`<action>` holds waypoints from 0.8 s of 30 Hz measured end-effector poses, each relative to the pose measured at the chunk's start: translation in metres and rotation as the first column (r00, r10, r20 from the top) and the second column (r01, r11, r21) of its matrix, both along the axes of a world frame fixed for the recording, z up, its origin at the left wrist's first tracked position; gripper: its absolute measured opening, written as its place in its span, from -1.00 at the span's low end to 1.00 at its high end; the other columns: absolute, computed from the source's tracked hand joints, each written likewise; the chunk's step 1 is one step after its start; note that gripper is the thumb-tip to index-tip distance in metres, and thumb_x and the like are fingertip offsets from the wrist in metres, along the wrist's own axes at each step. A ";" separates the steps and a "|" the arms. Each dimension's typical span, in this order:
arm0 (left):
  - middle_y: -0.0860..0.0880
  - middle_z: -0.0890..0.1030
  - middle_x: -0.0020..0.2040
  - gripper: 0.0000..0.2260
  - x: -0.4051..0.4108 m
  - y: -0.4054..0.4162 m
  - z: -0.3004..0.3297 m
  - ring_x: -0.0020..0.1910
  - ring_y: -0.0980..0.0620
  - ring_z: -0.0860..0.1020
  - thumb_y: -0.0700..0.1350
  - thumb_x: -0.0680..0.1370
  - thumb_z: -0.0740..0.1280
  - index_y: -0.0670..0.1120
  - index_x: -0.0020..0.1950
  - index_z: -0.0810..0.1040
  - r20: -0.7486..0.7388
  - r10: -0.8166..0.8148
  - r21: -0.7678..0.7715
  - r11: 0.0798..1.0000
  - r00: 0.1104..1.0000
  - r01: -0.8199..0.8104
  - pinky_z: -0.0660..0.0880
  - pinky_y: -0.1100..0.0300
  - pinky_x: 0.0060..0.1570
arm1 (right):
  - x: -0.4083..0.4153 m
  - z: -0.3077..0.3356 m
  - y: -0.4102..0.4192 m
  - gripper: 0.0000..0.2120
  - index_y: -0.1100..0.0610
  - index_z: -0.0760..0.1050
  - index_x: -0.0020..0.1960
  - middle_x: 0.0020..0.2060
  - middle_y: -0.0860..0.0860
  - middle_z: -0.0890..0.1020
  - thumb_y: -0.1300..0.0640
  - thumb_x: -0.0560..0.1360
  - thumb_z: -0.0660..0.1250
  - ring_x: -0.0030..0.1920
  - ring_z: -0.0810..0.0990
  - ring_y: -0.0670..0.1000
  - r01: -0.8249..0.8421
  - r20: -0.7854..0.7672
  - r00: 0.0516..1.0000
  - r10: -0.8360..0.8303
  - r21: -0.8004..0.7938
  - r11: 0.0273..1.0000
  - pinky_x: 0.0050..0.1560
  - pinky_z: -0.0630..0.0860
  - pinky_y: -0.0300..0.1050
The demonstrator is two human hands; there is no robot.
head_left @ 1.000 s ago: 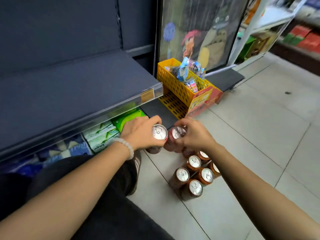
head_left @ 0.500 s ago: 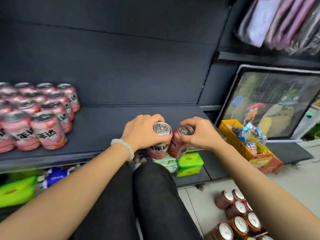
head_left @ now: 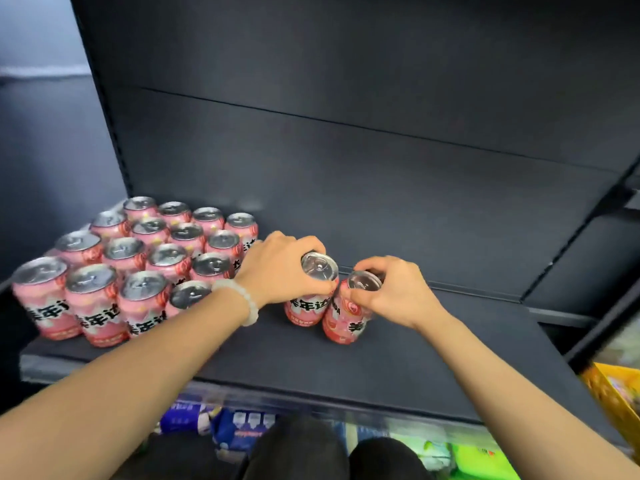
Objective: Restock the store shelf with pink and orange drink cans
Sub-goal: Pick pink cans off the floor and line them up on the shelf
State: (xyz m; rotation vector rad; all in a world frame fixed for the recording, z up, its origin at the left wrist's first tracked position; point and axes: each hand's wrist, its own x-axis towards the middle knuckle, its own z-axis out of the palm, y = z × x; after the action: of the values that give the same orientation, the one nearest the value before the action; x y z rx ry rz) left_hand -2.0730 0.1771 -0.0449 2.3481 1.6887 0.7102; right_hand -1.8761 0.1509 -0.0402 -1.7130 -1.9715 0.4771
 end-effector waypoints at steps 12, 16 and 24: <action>0.11 0.53 -0.19 -0.58 -0.050 0.129 -0.023 -0.01 0.08 0.39 0.36 0.23 0.36 0.27 0.02 0.46 -0.067 0.087 -0.054 0.994 0.994 -0.090 0.30 0.12 -0.02 | -0.058 -0.032 0.138 -0.77 -0.04 0.57 -0.04 -0.06 -0.01 0.55 -0.02 0.32 0.45 -0.04 0.56 0.02 -0.006 0.028 1.000 0.006 0.010 1.000 -0.08 0.54 -0.11; 0.09 0.49 -0.16 -0.59 -0.065 0.148 -0.030 0.04 0.07 0.37 0.35 0.25 0.37 0.28 0.04 0.48 -0.098 0.095 -0.084 0.991 0.991 -0.104 0.27 0.11 0.02 | -0.076 -0.039 0.156 -0.72 0.06 0.61 -0.06 -0.13 0.02 0.62 -0.10 0.34 0.45 -0.08 0.59 0.06 0.053 -0.003 0.999 -0.053 0.038 0.998 -0.11 0.57 -0.08; 0.10 0.45 0.05 -0.50 -0.066 0.153 -0.028 0.20 -0.01 0.26 0.28 0.30 0.43 0.24 0.20 0.47 -0.221 0.077 -0.065 0.993 0.972 -0.094 0.22 -0.01 0.14 | -0.067 -0.038 0.160 -0.59 0.08 0.55 0.07 -0.05 0.01 0.42 -0.06 0.30 0.50 0.01 0.49 0.02 -0.122 0.086 0.988 0.127 -0.062 0.991 -0.05 0.40 -0.22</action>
State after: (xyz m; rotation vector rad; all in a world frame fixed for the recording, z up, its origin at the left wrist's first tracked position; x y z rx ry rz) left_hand -2.1393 0.3305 -0.0725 2.3883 1.8792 0.4045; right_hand -1.9428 0.3108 -0.0782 -1.6784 -2.1582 0.5119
